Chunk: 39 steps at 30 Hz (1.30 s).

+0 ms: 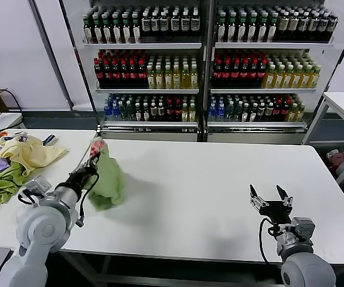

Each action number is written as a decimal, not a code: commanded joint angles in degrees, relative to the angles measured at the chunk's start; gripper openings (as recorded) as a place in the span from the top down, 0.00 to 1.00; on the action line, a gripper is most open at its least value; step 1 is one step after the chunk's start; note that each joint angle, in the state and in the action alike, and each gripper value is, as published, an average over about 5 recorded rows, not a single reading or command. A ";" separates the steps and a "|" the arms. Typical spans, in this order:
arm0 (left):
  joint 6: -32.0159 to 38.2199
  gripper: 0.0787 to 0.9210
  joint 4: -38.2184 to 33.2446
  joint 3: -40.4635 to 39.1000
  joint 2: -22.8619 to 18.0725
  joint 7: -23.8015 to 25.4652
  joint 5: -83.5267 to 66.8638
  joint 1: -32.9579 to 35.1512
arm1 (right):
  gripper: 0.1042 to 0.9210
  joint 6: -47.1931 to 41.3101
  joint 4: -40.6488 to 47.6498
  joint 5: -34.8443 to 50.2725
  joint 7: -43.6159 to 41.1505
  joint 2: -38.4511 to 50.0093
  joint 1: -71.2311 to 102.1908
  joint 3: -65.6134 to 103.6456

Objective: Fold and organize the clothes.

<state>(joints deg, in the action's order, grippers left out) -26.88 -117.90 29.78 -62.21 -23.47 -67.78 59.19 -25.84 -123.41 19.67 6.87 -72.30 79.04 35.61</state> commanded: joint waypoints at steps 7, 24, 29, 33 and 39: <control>3.23 0.95 20.90 -36.34 -15.98 4.07 36.41 -10.16 | 0.12 1.18 0.03 0.51 -0.26 0.06 0.71 0.47; 4.97 0.73 28.52 -42.04 -27.69 2.10 40.95 -16.30 | 0.12 0.38 -0.81 1.44 -0.61 0.53 -0.52 0.21; 8.00 0.56 21.93 -39.26 -24.50 1.63 37.23 -12.62 | 0.12 0.10 0.12 0.71 -0.20 0.62 -1.70 -1.42; 9.25 0.42 14.29 -34.11 -20.02 1.33 36.17 -7.29 | 0.12 0.00 2.74 -0.03 1.37 -0.35 -4.80 -5.02; 11.17 0.21 5.77 -23.12 -12.13 0.53 41.32 3.81 | 0.12 0.38 12.03 -4.41 4.38 -4.03 -10.10 -14.68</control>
<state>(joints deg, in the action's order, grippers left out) -18.94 -99.67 -5.05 -82.78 -22.27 -31.28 49.91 -25.60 -121.02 19.13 8.12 -73.01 75.44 31.44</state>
